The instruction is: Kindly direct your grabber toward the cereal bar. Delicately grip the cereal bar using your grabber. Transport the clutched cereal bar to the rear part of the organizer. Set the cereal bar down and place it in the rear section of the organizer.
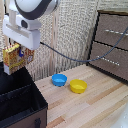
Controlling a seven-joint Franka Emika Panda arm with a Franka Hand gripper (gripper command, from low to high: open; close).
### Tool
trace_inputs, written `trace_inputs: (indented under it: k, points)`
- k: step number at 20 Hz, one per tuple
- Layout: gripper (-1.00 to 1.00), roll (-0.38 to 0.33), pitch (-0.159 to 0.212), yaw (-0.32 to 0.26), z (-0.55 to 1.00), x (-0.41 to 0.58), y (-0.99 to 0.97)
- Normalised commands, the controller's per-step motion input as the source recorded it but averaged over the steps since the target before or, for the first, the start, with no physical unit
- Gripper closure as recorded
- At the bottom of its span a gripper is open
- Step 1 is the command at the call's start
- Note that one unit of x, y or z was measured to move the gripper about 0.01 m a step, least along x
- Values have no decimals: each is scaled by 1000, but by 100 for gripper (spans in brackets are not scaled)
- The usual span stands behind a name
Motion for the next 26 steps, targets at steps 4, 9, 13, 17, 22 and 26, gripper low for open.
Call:
trace_inputs:
  k: [4, 9, 13, 17, 22, 26]
  points:
    - [100, 42, 43, -100, 271, 301, 701]
    - [100, 65, 79, -105, 275, 436, 587]
    - [100, 33, 118, -115, 26, 511, 408]
    - [100, -14, 207, -151, -240, 329, 169]
    - [-100, -6, 124, -44, -74, 186, 102]
    - [-100, 0, 115, -40, 17, 279, 28]
